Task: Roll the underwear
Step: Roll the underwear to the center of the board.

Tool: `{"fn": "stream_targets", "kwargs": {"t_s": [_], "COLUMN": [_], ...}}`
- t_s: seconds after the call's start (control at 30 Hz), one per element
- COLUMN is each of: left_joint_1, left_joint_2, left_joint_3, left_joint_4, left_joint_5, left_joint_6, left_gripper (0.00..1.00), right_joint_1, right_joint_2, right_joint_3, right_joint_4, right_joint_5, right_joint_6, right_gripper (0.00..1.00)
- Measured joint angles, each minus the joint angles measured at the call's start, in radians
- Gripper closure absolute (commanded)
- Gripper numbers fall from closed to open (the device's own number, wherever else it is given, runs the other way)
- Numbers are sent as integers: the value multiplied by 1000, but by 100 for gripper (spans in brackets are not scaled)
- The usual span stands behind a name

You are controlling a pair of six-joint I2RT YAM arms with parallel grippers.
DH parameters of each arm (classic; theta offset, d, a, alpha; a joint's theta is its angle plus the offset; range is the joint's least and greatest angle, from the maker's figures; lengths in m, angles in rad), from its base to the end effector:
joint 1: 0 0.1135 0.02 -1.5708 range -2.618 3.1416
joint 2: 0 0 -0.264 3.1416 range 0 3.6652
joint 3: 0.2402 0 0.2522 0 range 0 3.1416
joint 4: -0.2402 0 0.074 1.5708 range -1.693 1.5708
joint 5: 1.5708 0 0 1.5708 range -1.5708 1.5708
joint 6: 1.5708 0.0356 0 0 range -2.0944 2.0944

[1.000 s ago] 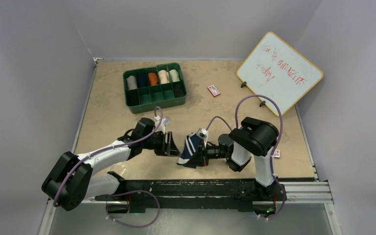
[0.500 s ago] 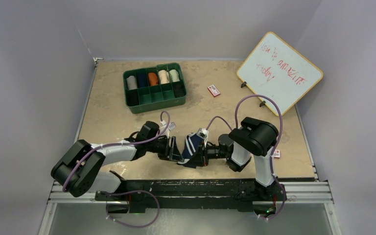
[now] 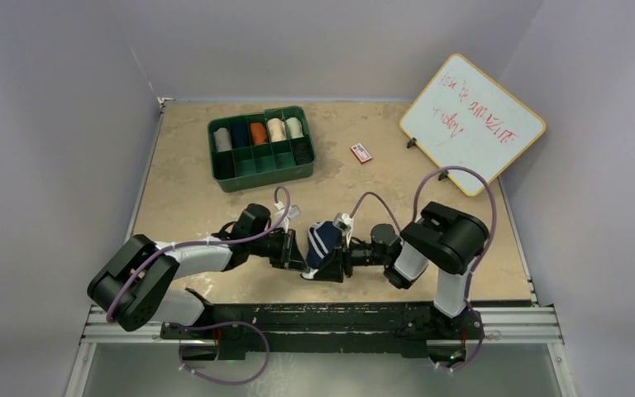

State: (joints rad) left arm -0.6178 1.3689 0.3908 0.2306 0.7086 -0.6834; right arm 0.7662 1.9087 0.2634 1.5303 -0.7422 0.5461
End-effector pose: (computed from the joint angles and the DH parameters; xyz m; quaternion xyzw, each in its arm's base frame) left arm 0.1722 -0.1508 0.1338 0.1106 0.8636 -0.4803 0.1060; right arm 0.1625 0.1898 0.1023 -0.3162 0.6650 0.5928 0.3261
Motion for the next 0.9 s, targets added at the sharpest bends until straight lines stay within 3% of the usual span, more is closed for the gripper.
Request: {"fn": "stream_targets", "kwargs": {"t_s": [0.1,0.3,0.5,0.67,0.77,0.9], "left_joint_1": [0,0,-5,-18,-23,-31], "left_joint_2": [0,0,0,6,15,15], "left_joint_3": [4,27,40,44,51,60], "left_joint_4": [-5,-8,-13,-29,-38,-48], "left_joint_5": [2,3,6,5,3,-5], "left_joint_6": [10,23,36,46,51,54], "left_gripper": [100,100,100,100,100,100], "right_joint_1": [0,0,-16,-61,-68,-72], "right_joint_2": [-101,-313,-504,-519,-507,-470], "right_joint_3": [2,24,66,214,261,286], "right_joint_4": [-88,-351,-699,-1035,-1161,-1274], "right_joint_5": [7,57,262,416,467,500], "right_joint_6": [-38,-141,-116,-13,42,93], "right_gripper": [41,38,39,33,25,24]}}
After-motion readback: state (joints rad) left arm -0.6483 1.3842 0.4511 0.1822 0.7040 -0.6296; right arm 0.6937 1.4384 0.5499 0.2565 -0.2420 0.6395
